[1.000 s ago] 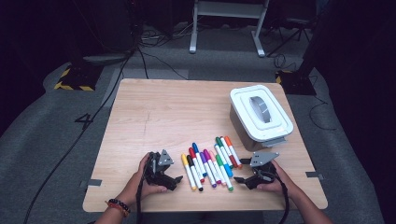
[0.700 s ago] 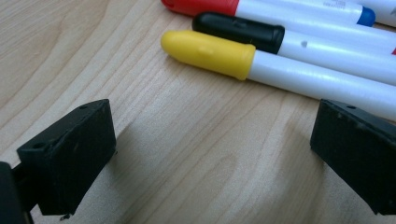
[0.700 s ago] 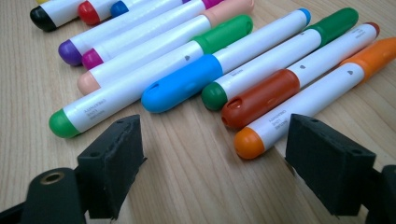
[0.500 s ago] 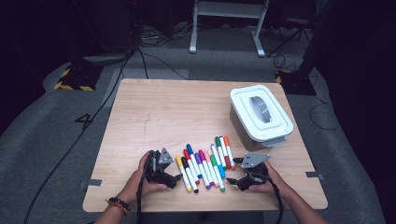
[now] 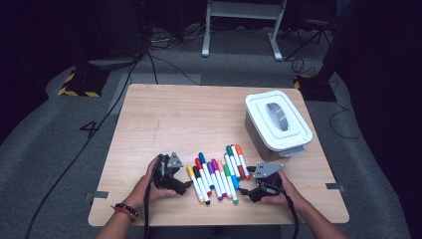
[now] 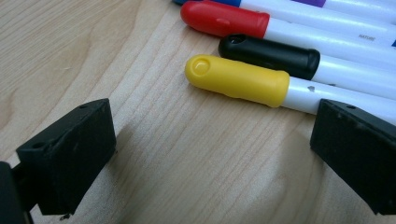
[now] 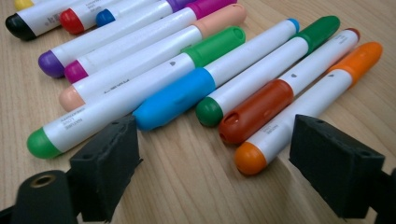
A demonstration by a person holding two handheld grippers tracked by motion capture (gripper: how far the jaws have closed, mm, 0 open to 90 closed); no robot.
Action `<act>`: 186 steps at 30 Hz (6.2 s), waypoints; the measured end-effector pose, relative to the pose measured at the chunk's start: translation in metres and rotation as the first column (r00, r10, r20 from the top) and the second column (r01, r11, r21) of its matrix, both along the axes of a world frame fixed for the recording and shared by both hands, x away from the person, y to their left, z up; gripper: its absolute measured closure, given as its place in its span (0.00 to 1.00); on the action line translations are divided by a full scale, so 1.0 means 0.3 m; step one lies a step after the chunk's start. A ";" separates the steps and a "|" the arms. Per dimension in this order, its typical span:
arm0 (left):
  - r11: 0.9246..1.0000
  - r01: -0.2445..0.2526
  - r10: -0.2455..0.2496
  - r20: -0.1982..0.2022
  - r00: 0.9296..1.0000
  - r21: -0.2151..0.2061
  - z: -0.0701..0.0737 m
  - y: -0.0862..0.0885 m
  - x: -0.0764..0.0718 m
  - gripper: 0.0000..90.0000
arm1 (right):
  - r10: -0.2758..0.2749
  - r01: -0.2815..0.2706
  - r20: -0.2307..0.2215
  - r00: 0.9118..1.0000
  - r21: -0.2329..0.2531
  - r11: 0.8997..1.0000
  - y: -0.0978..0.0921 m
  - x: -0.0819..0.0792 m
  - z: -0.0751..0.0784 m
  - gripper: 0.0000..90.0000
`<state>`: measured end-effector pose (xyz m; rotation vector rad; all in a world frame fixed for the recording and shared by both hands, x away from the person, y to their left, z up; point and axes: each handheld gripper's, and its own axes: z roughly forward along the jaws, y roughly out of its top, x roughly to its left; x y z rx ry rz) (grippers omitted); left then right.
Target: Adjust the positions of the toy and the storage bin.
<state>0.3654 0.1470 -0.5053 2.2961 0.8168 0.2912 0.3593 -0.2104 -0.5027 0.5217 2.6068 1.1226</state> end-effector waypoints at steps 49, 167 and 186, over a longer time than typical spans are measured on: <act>0.999 -0.054 0.054 0.000 0.999 0.000 -0.001 0.198 -0.111 0.00 | -0.380 0.364 0.183 0.907 0.118 0.924 -0.322 0.198 0.529 0.42; 1.000 0.007 -0.007 -0.005 1.000 0.002 0.000 -0.002 -0.046 0.00 | 0.224 -0.223 0.041 0.974 -0.041 0.974 0.132 0.508 0.524 0.75; 1.000 -0.006 0.006 -0.003 1.000 0.001 0.000 0.054 -0.054 0.00 | 0.094 -0.094 -0.003 0.996 0.007 0.996 0.159 0.526 0.491 0.58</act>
